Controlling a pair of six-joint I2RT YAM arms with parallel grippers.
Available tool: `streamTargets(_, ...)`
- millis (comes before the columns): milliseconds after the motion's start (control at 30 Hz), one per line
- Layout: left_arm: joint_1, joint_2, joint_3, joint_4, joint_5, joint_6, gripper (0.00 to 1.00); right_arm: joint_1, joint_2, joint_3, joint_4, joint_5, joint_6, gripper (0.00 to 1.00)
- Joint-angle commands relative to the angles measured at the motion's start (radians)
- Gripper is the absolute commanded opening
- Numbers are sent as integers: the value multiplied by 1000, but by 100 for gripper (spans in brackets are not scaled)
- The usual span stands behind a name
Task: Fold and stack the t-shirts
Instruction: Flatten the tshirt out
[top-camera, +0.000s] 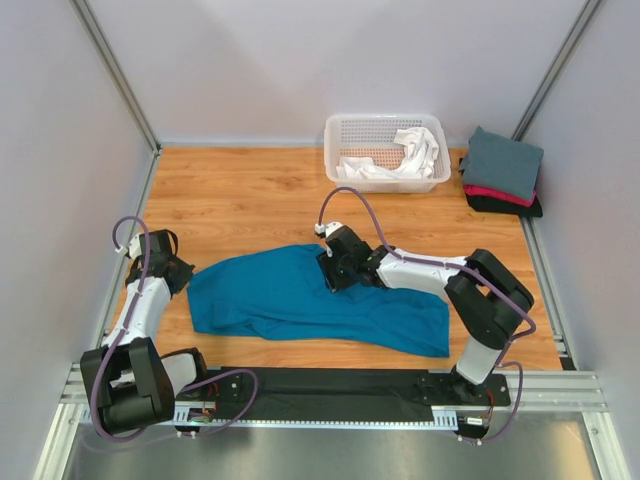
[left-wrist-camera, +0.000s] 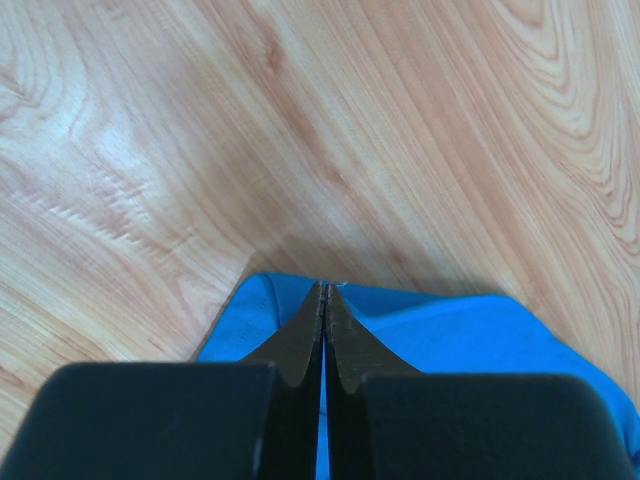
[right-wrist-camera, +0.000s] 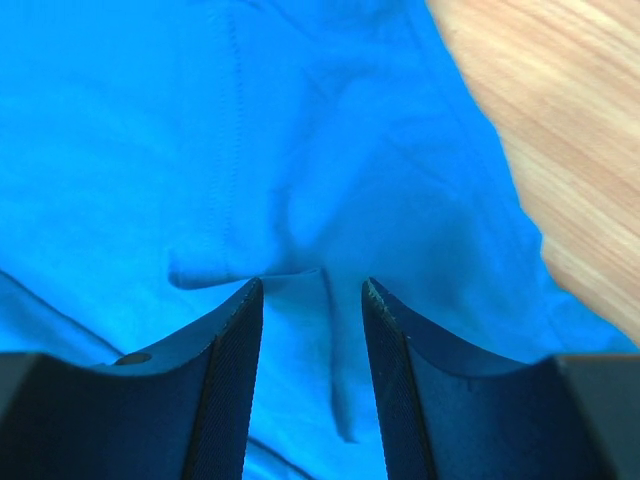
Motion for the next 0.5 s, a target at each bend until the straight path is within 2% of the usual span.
streamTargets(0,3,-12,-8,24,3,11,0,-16,-12,23,24,-8,-6,47)
streamTargets(200,5,-15,-7,19,-1,12,0,-18,5,31,40,-96,2,45)
streamTargets(467,3,-9,-8,22,-1,11,0,-18,17,17,43,-111,7,34)
